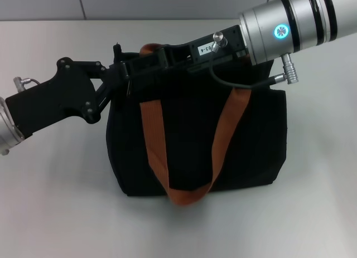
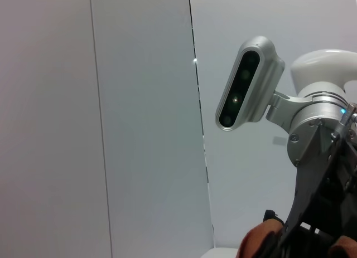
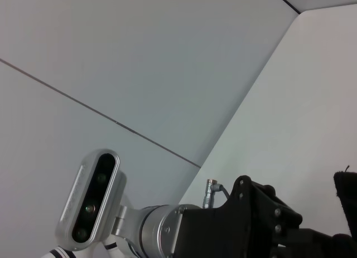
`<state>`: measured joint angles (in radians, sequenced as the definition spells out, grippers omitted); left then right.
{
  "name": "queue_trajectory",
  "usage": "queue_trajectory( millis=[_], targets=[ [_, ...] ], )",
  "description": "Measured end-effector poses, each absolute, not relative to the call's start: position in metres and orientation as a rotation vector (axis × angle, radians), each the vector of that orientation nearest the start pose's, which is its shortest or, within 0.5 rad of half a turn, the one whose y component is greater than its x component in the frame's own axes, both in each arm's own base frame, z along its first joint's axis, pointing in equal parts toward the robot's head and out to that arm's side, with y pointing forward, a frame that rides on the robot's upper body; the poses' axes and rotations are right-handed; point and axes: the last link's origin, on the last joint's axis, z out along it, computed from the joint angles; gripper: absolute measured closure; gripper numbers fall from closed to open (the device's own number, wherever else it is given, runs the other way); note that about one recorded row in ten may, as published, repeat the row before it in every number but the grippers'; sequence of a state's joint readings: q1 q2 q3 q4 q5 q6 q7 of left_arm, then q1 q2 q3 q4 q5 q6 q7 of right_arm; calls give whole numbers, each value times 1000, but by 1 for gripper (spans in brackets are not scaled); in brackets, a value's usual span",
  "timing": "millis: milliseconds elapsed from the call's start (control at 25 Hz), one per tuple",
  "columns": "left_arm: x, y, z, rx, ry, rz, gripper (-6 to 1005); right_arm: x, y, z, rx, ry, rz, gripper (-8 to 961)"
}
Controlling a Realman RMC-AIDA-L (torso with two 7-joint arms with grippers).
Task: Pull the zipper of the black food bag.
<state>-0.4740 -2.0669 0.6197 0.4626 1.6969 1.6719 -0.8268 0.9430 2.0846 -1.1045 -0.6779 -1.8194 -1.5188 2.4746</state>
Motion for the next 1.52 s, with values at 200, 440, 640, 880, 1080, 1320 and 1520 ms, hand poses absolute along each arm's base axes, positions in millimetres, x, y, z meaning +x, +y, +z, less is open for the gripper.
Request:
queue_trajectory(
  millis=[200,440,640,880,1080,1320,1520],
  targets=[
    [-260,312,8,-2446,-112,-1019,970,77,379,-45,-2960,1556,580,123],
    [-260,311,9,-2448,-107,-1024,970,77,380,-46,-2953,1554,583,123],
    [-261,310,9,-2441,-110,-1028,970,78,381,-46,-2950,1547,587,123],
    [-261,309,9,-2445,-112,-1028,970,79,382,-45,-2940,1537,595,139],
    [-260,309,10,-2446,-108,-1030,970,80,383,-47,-2937,1535,593,167],
    [-259,311,10,-2442,-117,-1037,971,82,385,-48,-2922,1541,593,260],
    [-258,312,11,-2443,-132,-1045,970,82,385,-48,-2921,1541,595,378]
  ],
)
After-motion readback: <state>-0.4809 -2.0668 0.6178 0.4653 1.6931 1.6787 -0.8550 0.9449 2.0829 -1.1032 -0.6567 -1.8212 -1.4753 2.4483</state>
